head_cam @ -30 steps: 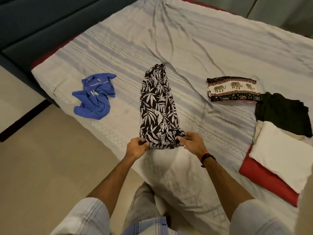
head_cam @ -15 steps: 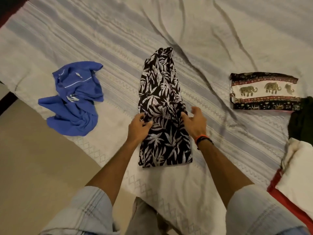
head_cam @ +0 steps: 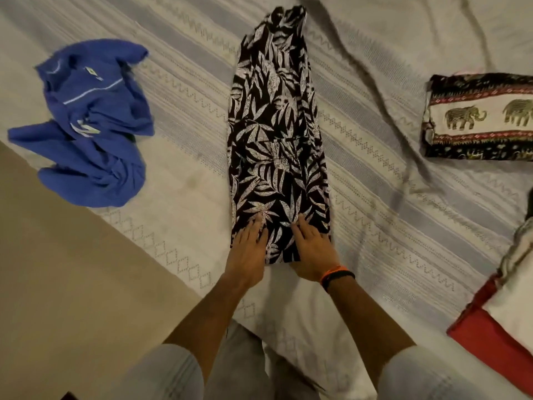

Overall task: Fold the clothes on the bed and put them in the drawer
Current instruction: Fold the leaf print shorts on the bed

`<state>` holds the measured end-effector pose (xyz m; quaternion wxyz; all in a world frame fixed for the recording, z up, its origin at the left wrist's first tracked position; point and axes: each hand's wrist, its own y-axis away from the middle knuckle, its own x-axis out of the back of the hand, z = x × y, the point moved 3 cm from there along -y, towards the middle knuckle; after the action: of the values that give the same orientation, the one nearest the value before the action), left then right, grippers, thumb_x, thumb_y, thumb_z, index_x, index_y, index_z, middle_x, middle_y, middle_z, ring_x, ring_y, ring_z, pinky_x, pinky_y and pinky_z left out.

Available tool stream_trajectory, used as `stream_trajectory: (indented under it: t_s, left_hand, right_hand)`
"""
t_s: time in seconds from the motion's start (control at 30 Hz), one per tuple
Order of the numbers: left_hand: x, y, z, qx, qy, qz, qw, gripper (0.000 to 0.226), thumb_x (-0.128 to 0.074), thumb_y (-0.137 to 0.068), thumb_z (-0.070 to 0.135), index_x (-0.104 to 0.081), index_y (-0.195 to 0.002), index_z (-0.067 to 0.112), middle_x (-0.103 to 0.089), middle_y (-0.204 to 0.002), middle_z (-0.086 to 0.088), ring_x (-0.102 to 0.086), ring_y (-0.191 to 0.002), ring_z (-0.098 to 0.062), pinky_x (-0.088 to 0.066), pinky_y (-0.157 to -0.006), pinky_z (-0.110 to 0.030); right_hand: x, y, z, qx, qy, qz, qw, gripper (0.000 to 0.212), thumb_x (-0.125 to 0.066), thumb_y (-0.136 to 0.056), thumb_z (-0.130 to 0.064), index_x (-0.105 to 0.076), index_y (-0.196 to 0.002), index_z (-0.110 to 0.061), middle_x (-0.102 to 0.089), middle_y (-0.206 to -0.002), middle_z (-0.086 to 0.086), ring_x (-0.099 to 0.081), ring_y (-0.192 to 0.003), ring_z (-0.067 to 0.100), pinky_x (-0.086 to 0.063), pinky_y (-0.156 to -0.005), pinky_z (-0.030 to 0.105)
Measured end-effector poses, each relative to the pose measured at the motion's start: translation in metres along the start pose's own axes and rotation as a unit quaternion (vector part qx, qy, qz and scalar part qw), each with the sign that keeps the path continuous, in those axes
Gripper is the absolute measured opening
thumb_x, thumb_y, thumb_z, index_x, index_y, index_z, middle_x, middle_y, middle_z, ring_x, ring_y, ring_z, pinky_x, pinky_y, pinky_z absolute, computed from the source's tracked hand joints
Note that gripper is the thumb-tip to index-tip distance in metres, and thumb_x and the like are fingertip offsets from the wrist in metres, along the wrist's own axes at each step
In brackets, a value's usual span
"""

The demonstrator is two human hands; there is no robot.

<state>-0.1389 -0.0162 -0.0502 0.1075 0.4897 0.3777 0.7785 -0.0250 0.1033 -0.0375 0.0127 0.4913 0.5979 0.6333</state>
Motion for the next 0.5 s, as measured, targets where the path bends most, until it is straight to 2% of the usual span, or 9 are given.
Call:
stream_trajectory:
  t_s: [0.07, 0.13, 0.27, 0.4, 0.5]
  left_hand:
    - [-0.011, 0.004, 0.002, 0.011, -0.053, 0.003, 0.999, 0.101, -0.064, -0.092, 0.027, 0.012, -0.155, 0.007, 0.032, -0.158, -0.017, 0.022, -0.148, -0.034, 0.0, -0.123, -0.047]
    - [-0.021, 0.006, 0.002, 0.017, -0.089, 0.019, 0.996, 0.101, -0.06, -0.095, 0.026, 0.02, -0.153, 0.006, 0.036, -0.155, -0.019, 0.028, -0.145, -0.036, 0.004, -0.122, -0.049]
    - [-0.025, -0.004, -0.002, 0.011, -0.089, 0.04, 0.995, 0.079, -0.041, -0.104, 0.019, 0.02, -0.153, 0.007, 0.033, -0.156, -0.017, 0.024, -0.147, -0.036, 0.004, -0.122, -0.05]
    - [-0.031, 0.005, -0.003, 0.02, -0.113, 0.035, 0.993, 0.094, -0.054, -0.093, 0.002, 0.017, -0.154, 0.008, 0.027, -0.159, -0.017, 0.018, -0.149, -0.038, 0.0, -0.122, -0.053]
    - [-0.027, 0.025, 0.004, 0.027, -0.128, 0.032, 0.991, 0.1, -0.06, -0.088, -0.002, 0.013, -0.155, 0.008, 0.02, -0.162, -0.017, 0.014, -0.15, -0.038, -0.002, -0.122, -0.054]
  right_hand:
    - [-0.012, 0.004, 0.002, 0.007, 0.059, 0.01, 0.998, 0.105, -0.068, -0.085, -0.03, 0.006, -0.157, -0.011, 0.016, -0.163, 0.014, -0.004, -0.151, 0.031, -0.016, -0.121, 0.052]
    - [-0.022, 0.008, 0.006, 0.016, 0.095, 0.04, 0.994, 0.096, -0.059, -0.091, -0.015, 0.012, -0.156, -0.008, 0.023, -0.161, 0.016, 0.003, -0.152, 0.032, -0.014, -0.121, 0.055]
    - [-0.029, 0.004, 0.012, 0.024, 0.1, 0.082, 0.991, 0.072, -0.037, -0.101, -0.006, 0.011, -0.155, -0.004, 0.02, -0.162, 0.018, 0.007, -0.152, 0.033, -0.017, -0.12, 0.058]
    - [-0.037, 0.013, 0.011, 0.031, 0.095, 0.082, 0.992, 0.066, -0.032, -0.101, 0.001, 0.005, -0.156, -0.003, 0.009, -0.164, 0.018, 0.004, -0.152, 0.031, -0.02, -0.12, 0.056]
    - [-0.035, 0.036, 0.009, 0.036, 0.106, 0.092, 0.989, 0.066, -0.032, -0.1, 0.005, 0.001, -0.157, -0.004, 0.001, -0.165, 0.017, -0.001, -0.153, 0.03, -0.02, -0.12, 0.053]
